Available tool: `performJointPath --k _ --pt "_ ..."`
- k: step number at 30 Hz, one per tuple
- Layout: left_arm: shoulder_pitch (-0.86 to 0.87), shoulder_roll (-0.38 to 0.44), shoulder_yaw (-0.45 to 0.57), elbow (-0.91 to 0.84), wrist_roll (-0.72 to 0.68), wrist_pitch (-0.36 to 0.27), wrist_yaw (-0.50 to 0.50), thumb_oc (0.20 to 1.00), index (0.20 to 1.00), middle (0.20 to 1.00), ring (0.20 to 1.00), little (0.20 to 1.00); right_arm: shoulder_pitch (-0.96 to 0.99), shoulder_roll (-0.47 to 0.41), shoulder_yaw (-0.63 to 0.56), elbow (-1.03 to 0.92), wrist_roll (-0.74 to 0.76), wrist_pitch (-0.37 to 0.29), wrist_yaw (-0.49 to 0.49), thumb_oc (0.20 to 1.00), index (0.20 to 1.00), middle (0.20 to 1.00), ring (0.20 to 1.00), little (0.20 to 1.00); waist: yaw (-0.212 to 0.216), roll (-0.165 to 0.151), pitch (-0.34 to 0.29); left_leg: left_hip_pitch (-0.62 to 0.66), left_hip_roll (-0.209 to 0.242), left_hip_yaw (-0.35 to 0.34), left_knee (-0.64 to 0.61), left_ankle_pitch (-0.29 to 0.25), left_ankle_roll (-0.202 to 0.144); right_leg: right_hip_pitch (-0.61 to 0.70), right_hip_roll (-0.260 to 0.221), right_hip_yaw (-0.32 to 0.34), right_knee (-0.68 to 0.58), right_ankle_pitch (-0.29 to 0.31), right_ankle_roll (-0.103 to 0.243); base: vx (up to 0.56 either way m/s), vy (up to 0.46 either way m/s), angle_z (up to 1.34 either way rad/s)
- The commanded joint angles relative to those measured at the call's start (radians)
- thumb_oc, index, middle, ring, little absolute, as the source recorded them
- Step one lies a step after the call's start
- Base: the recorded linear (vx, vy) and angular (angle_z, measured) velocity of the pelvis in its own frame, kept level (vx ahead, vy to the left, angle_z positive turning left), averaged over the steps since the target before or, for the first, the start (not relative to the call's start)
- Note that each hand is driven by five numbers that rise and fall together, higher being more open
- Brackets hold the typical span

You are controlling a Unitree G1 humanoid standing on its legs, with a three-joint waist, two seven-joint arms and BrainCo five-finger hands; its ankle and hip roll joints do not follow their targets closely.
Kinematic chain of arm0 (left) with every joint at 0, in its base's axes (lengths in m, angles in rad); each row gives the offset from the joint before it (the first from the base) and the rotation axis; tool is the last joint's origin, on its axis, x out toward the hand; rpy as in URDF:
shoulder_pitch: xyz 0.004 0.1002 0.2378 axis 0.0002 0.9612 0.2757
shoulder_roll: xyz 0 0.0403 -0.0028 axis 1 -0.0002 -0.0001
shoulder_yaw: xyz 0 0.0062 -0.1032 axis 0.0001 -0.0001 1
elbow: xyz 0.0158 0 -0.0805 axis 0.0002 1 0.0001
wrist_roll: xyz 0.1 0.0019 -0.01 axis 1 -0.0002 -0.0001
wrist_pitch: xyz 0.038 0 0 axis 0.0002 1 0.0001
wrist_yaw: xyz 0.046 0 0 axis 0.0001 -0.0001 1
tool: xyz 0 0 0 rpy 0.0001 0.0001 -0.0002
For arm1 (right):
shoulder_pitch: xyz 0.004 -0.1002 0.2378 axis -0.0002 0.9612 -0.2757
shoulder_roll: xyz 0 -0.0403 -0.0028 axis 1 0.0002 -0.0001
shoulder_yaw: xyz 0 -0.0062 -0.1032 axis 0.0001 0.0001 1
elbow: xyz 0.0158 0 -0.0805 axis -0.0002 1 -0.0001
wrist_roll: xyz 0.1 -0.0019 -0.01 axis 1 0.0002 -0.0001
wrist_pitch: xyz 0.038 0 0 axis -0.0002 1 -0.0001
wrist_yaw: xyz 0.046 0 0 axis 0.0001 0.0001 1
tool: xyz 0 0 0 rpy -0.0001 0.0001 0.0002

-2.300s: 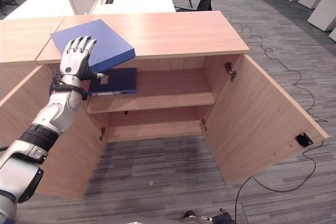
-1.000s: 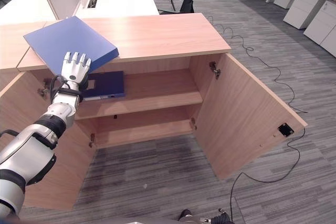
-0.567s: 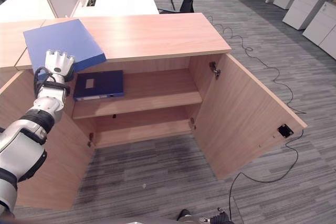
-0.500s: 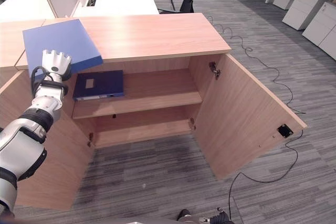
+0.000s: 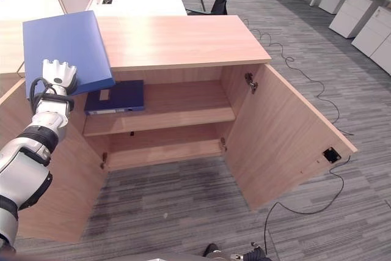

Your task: Put the empty folder in the office cabinet

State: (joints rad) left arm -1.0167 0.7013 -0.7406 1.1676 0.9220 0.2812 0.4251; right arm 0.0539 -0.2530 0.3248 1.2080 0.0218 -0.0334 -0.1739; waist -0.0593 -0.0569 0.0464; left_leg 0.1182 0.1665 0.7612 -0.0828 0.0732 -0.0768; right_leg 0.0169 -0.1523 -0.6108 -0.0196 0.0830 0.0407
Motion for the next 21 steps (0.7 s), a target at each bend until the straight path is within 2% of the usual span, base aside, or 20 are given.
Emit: performJointPath --k 1,15,21 --pt "-0.044 0.073 0.052 0.008 -0.003 0.027 0.033 0.2 0.2 0.2 0.2 0.2 -0.011 0.043 0.022 0.002 0.047 -0.01 0.005 1.0 1.0 1.0 1.0 1.0 0.01 0.023 0.022 -0.076 -0.016 -0.025 0.007 0.036 0.021 0.166 -0.044 -0.106 0.04 -0.128 0.073 0.0 0.0 0.0" --pt "-0.084 0.141 0.028 -0.044 0.002 0.029 0.051 0.2 0.2 0.2 0.2 0.2 -0.009 0.039 0.015 0.006 0.044 -0.009 0.009 1.0 1.0 1.0 1.0 1.0 0.014 0.034 0.011 -0.075 -0.027 -0.032 0.006 0.029 0.026 0.168 -0.048 -0.108 0.043 -0.126 0.076 0.0 0.0 0.0" --pt "-0.112 0.16 0.03 -0.129 -0.011 0.022 0.072 0.2 0.2 0.2 0.2 0.2 -0.009 0.039 0.016 -0.002 0.042 -0.008 0.011 1.0 1.0 1.0 1.0 1.0 0.013 0.038 0.007 -0.074 -0.028 -0.035 0.005 0.029 0.026 0.168 -0.047 -0.109 0.045 -0.128 0.076 0.0 0.0 0.0"
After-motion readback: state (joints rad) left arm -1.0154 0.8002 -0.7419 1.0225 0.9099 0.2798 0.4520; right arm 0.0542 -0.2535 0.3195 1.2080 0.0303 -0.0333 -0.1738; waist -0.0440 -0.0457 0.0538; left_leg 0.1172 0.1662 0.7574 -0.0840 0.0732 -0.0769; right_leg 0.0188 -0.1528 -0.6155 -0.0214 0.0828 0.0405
